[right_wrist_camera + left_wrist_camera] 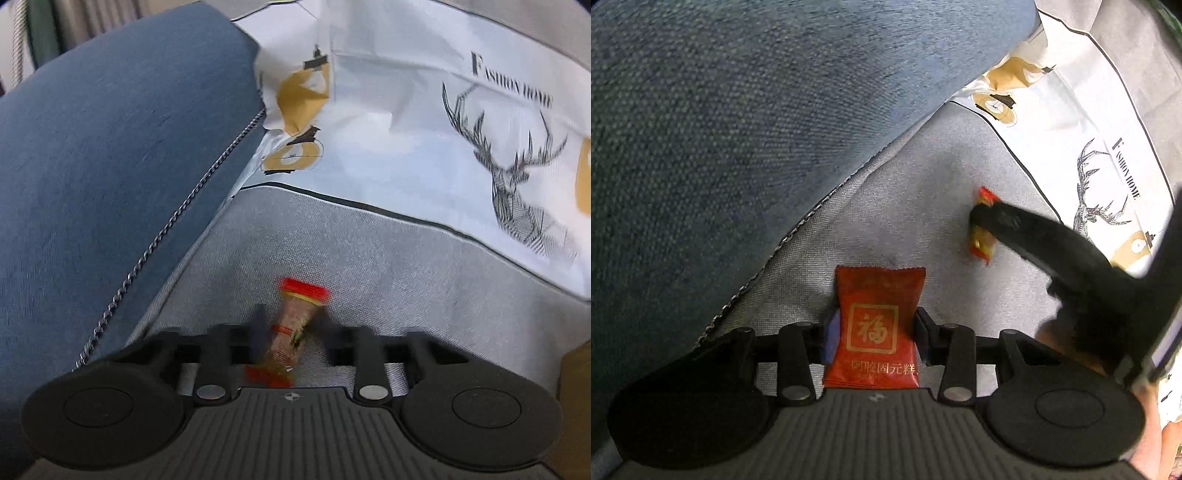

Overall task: Organize snacks
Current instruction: 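Grasp the red-wrapped candy with the right tool while the left tool grasps the red bag, then lift both held snacks and carry them over the cardboard box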

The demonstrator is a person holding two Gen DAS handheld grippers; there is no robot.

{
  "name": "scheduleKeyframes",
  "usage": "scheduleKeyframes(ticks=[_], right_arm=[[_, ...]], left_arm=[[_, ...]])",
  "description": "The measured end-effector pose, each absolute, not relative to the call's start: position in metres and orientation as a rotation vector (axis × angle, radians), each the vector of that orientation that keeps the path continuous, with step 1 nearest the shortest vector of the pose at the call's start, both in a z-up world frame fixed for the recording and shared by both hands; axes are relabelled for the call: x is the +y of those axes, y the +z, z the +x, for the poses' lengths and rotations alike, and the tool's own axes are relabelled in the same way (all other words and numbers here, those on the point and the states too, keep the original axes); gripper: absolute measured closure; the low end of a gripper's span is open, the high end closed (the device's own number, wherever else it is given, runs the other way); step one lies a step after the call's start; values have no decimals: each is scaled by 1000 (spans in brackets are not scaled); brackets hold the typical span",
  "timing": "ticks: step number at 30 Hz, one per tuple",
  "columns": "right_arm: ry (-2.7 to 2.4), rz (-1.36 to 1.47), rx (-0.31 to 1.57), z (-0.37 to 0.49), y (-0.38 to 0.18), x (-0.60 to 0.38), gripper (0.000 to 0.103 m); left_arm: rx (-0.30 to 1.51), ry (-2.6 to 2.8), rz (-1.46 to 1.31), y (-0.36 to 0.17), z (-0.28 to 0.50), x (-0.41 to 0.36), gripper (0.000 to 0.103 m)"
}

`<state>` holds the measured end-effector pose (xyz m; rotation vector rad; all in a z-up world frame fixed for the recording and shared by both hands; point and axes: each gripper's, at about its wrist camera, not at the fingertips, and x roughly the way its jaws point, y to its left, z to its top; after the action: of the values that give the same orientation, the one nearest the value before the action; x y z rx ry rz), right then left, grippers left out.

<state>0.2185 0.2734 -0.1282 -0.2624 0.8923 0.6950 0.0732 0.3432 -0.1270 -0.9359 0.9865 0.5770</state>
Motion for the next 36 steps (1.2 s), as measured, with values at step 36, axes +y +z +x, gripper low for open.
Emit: scheduleKeyframes(ticks=[36], right_arm=[[866, -232, 727, -26, -121, 66, 86]], left_arm=[[1065, 248, -577, -112, 49, 276, 57]])
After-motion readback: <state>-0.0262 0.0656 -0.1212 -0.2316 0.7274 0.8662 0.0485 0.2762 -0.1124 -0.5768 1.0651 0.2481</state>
